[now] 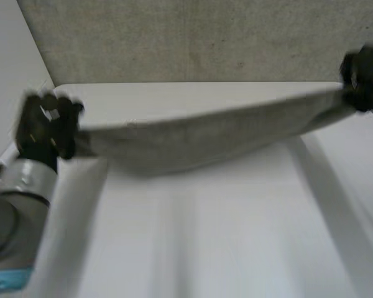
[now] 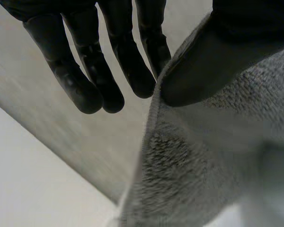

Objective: Fold the towel.

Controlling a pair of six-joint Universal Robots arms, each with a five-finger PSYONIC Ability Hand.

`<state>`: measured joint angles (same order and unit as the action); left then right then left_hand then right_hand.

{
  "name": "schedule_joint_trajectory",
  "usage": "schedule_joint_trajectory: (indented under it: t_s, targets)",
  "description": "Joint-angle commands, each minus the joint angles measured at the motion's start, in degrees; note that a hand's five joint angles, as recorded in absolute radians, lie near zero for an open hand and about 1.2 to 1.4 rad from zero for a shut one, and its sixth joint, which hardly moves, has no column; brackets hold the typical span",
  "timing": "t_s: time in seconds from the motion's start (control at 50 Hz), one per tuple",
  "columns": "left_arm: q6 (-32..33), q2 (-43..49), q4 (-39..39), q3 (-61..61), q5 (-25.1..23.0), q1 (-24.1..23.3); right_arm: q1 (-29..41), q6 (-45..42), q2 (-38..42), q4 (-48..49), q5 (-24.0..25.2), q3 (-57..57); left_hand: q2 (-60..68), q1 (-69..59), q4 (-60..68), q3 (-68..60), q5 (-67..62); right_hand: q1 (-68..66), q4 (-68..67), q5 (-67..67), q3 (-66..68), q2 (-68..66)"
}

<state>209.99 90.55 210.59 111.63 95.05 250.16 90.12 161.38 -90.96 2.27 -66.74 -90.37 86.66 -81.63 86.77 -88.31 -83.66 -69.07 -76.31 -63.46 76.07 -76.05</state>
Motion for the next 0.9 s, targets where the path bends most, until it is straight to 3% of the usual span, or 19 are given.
schedule_joint_trajectory:
  t_s: [0.02, 0.1, 0.14, 0.2, 0.26, 0.3, 0.36, 0.4, 0.52, 0.56, 0.68, 0.76, 0.82, 0.9]
  targets:
    - [-0.7, -12.7, -10.4, -11.4, -3.6, 0.0, -0.4, -0.4, -3.9, -18.2, 2.1, 19.1, -6.7, 1.6, -6.8, 8.3, 13.7, -10.9, -3.7, -6.5, 3.9, -3.9]
    - [-1.2, -12.5, -15.6, -15.5, -4.1, 0.1, -0.9, -3.5, -2.4, -24.3, 2.6, 24.6, -6.7, 1.6, -6.8, 8.3, 13.7, -10.9, -3.7, -6.5, 3.9, -3.9]
    - [-1.3, -12.2, -17.8, -16.8, -4.2, 0.4, -0.6, -10.4, 0.9, -28.5, 1.6, 27.8, -6.7, 1.6, -6.8, 8.3, 13.7, -10.9, -3.7, -6.5, 3.9, -3.9]
    - [-1.4, -8.2, -20.1, -17.9, -5.0, 1.3, -0.2, -14.0, 2.9, -30.5, 1.0, 28.8, -6.7, 1.6, -6.8, 8.3, 13.7, -10.9, -3.7, -6.5, 3.9, -3.9]
    - [-1.3, -2.5, -21.5, -19.3, -5.7, 3.5, 3.0, -19.0, 8.1, -33.7, -1.1, 30.6, -6.7, 1.6, -6.8, 8.3, 13.7, -10.9, -3.7, -6.5, 3.9, -3.9]
    - [-1.2, 2.4, -22.1, -20.6, -6.4, 5.2, 7.3, -21.9, 14.9, -34.9, -5.4, 32.2, -6.7, 1.6, -6.8, 8.3, 13.7, -10.9, -3.7, -6.5, 3.9, -3.9]
    - [-1.2, 5.7, -22.2, -21.5, -6.9, 5.4, 8.8, -23.0, 17.7, -35.0, -7.8, 33.1, -6.7, 1.6, -6.8, 8.3, 13.7, -10.9, -3.7, -6.5, 3.9, -3.9]
    - [-0.9, 12.6, -22.6, -24.5, -8.4, 5.5, 10.9, -25.4, 23.8, -35.0, -11.3, 35.4, -6.7, 1.6, -6.8, 8.3, 13.7, -10.9, -3.7, -6.5, 3.9, -3.9]
    - [-0.5, 21.6, -23.0, -31.3, -9.0, 5.6, 12.7, -27.0, 33.1, -33.9, -13.8, 43.0, -6.7, 1.6, -6.8, 8.3, 13.7, -10.9, -3.7, -6.5, 3.9, -3.9]
    - [-0.6, 25.0, -23.0, -37.8, -9.0, 5.3, 13.6, -26.8, 37.5, -30.2, -14.0, 50.3, -6.7, 1.6, -6.8, 8.3, 13.7, -10.9, -3.7, -6.5, 3.9, -3.9]
    - [-1.9, 25.9, -22.0, -49.1, -8.5, 5.2, 15.9, -26.6, 39.6, -18.9, -14.6, 61.6, -6.7, 1.6, -6.8, 8.3, 13.7, -10.9, -3.7, -6.5, 3.9, -3.9]
    - [-9.0, 24.2, -11.8, -61.4, -6.6, 4.5, 18.2, -20.3, 35.7, 8.5, -15.8, 59.7, -6.7, 1.6, -6.8, 8.3, 13.7, -10.9, -3.7, -6.5, 3.9, -3.9]
    - [-14.8, 22.3, -5.8, -61.7, -6.2, 5.2, 18.3, -17.3, 30.4, 13.2, -16.1, 55.4, -6.7, 1.6, -6.8, 8.3, 13.7, -10.9, -3.7, -6.5, 3.9, -3.9]
    - [-18.3, 22.0, -4.2, -60.9, -6.5, 5.6, 17.9, -15.5, 29.1, 11.8, -15.5, 52.5, -6.7, 1.6, -6.8, 8.3, 13.7, -10.9, -3.7, -6.5, 3.9, -3.9]
